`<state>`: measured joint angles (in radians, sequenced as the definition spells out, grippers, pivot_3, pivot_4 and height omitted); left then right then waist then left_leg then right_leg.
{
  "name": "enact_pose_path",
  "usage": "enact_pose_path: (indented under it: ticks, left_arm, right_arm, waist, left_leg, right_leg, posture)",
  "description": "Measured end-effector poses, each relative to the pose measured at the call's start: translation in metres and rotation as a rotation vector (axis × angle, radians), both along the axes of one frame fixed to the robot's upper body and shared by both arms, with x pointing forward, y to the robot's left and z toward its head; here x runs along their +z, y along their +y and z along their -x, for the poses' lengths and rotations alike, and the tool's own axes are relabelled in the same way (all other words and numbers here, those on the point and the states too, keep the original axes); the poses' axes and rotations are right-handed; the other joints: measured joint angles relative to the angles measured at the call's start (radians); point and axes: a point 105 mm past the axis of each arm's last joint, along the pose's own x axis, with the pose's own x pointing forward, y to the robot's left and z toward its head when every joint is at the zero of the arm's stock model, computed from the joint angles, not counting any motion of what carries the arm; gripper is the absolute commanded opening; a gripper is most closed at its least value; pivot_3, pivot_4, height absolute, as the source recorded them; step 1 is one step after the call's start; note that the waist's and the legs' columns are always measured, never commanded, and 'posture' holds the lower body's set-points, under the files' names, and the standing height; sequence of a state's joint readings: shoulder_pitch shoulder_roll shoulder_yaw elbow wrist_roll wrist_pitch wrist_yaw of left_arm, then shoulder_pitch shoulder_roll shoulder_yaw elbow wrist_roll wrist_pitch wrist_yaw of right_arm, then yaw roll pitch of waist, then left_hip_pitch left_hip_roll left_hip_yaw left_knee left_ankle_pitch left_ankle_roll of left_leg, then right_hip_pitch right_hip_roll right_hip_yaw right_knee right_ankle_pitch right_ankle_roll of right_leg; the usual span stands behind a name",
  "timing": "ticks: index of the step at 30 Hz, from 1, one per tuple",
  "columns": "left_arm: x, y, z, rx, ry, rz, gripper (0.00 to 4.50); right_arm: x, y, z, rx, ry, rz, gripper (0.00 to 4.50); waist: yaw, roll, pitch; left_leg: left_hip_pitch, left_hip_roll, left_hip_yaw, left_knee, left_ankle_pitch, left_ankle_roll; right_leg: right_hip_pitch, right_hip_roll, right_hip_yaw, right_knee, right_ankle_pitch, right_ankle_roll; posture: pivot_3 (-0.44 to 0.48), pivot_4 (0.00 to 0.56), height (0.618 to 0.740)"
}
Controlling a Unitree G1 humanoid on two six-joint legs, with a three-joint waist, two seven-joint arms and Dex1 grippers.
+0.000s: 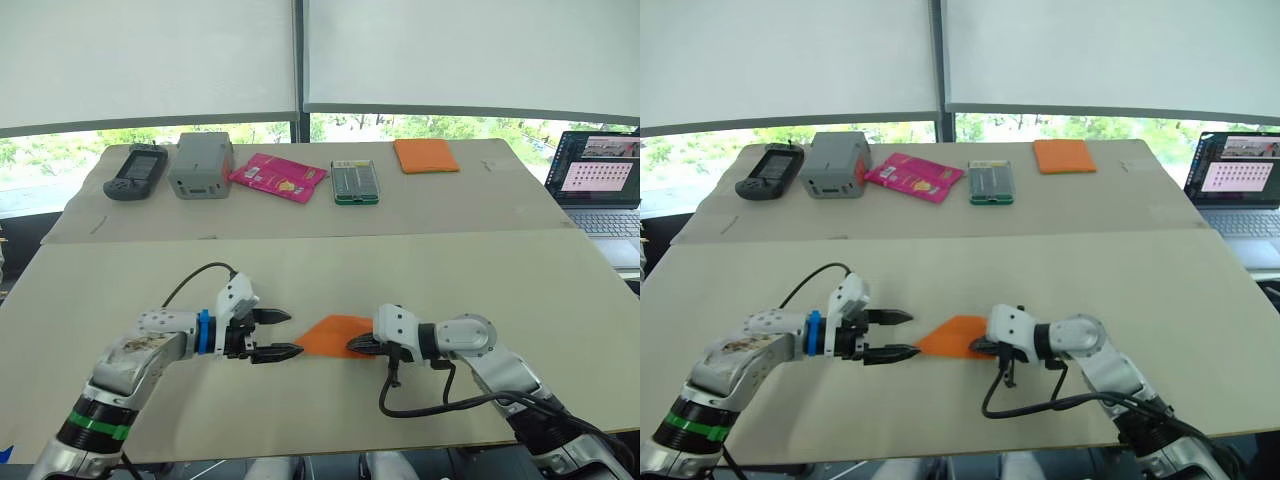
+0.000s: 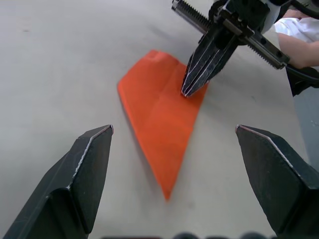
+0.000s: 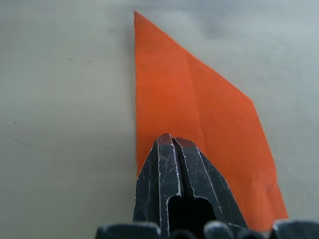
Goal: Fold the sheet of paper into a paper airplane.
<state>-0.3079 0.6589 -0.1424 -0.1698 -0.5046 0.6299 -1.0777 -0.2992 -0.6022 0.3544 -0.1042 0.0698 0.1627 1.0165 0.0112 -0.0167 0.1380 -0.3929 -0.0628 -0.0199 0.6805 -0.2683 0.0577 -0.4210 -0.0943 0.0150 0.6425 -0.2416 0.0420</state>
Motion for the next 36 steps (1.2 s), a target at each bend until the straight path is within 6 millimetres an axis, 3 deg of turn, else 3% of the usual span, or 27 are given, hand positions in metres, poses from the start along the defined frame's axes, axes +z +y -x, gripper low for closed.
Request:
enact_pose_path:
  ticks: [4,12,20,25,28,36]
  left_arm:
    - [-0.005,-0.007,-0.003,-0.038,0.011,0.000,2.63]
    - [-0.038,-0.011,-0.005,-0.074,0.021,-0.068,0.01]
    - [-0.041,-0.022,-0.011,-0.104,-0.059,-0.118,0.01]
    - [-0.046,-0.020,-0.004,-0.105,-0.074,-0.127,0.01]
    - [-0.046,-0.020,-0.001,-0.103,-0.077,-0.127,0.01]
    - [-0.045,-0.020,-0.001,-0.098,-0.084,-0.130,0.00]
  right_arm:
    - [0.000,-0.002,0.001,-0.034,0.000,-0.009,0.00]
    - [-0.001,-0.003,0.004,-0.093,0.004,-0.025,0.00]
    - [0.001,-0.009,0.001,-0.153,0.040,-0.045,0.00]
    - [0.015,-0.031,-0.018,-0.335,0.092,-0.165,0.00]
    - [0.020,-0.044,-0.022,-0.426,0.225,-0.241,0.00]
    - [0.013,-0.047,-0.018,-0.461,0.459,-0.302,2.58]
  waist:
    - [-0.001,0.000,0.000]
    - [0.003,0.000,0.000]
    - [0.004,-0.001,-0.001]
    - [0.000,-0.001,-0.002]
    - [0.000,0.000,-0.002]
    - [0.000,0.000,-0.002]
  left_leg:
    - [0.000,0.000,0.000,0.000,0.000,0.000]
    - [0.000,0.000,0.000,0.000,0.000,0.000]
    - [0.000,0.000,0.000,0.000,0.000,0.001]
    - [0.001,0.001,0.000,0.000,0.000,0.001]
    - [0.001,0.001,0.000,0.000,0.000,0.001]
    - [0.001,0.001,0.000,0.000,-0.001,0.001]
  right_leg:
    - [0.000,0.000,0.000,0.000,0.000,0.000]
    - [0.000,0.000,0.000,0.000,0.000,0.000]
    - [0.001,0.000,0.000,0.000,0.000,0.000]
    - [0.001,0.000,0.001,0.000,0.000,0.000]
    - [0.001,0.000,0.002,0.000,0.000,0.000]
    - [0.001,-0.001,0.004,-0.001,0.000,0.000]
  posture:
    - [0.000,0.150,0.740]
    - [0.000,0.150,0.740]
    - [0.000,0.150,0.740]
    - [0.000,0.150,0.740]
    - [0.000,0.150,0.740]
    - [0.000,0.150,0.740]
